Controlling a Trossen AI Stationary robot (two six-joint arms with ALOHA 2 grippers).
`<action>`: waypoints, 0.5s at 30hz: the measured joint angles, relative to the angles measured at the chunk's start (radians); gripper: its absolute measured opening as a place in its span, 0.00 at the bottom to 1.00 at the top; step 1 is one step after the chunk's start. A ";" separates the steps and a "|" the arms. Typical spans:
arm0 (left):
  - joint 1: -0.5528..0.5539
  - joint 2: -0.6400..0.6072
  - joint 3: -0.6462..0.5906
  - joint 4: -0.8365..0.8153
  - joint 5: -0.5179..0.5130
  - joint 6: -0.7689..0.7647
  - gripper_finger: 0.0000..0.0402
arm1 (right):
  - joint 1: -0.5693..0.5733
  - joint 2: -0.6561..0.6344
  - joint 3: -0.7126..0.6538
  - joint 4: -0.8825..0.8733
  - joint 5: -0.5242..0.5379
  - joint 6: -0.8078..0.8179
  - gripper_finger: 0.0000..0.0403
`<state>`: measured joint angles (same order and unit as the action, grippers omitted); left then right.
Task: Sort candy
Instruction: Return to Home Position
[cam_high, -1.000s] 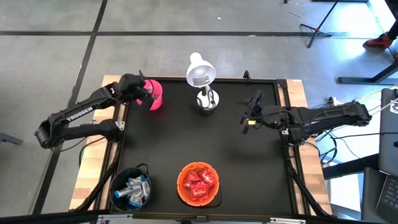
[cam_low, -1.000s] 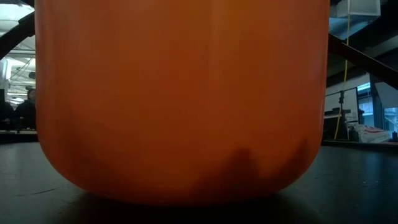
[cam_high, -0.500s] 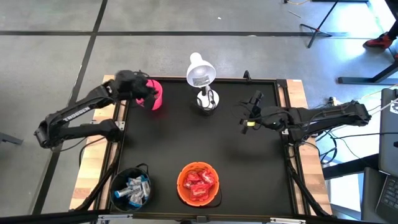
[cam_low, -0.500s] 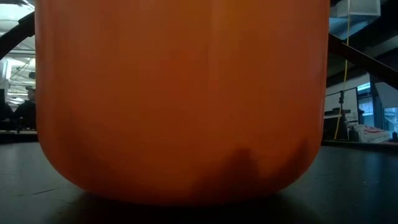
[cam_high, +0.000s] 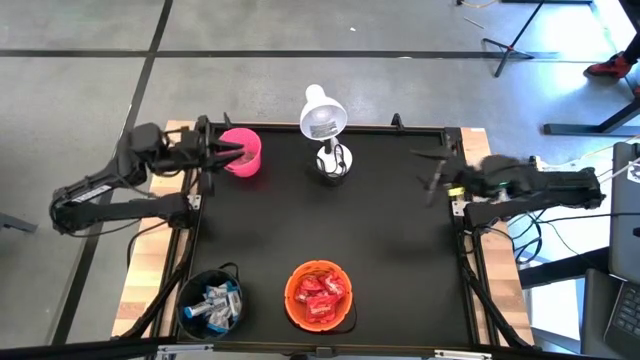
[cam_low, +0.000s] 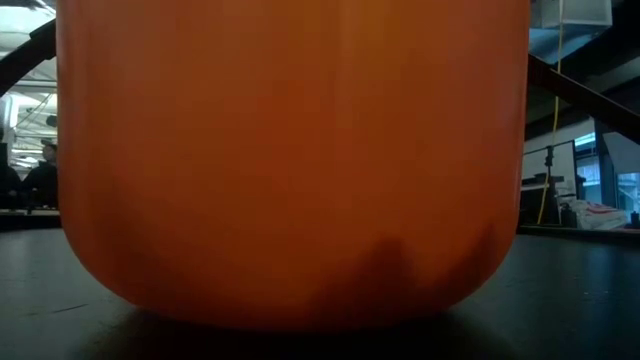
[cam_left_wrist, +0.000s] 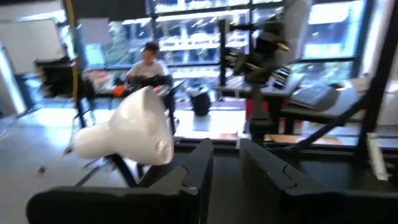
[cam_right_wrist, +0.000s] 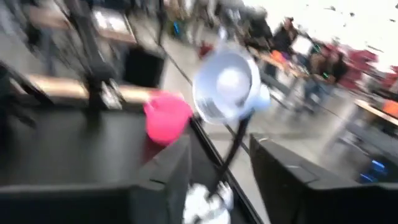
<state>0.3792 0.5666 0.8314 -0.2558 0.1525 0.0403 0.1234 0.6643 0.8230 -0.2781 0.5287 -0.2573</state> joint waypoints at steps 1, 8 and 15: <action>-0.020 -0.017 -0.015 0.010 0.001 0.006 0.17 | 0.000 -0.032 0.000 -0.003 -0.036 0.013 0.39; -0.089 -0.142 -0.177 0.112 0.003 0.067 0.13 | 0.000 -0.173 0.001 -0.040 -0.260 0.017 0.10; -0.093 -0.259 -0.334 0.223 0.041 0.030 0.08 | 0.000 -0.240 -0.012 -0.135 -0.231 0.062 0.05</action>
<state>0.2867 0.3073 0.4976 -0.0331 0.1931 0.0703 0.1238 0.4239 0.8108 -0.4129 0.2973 -0.1953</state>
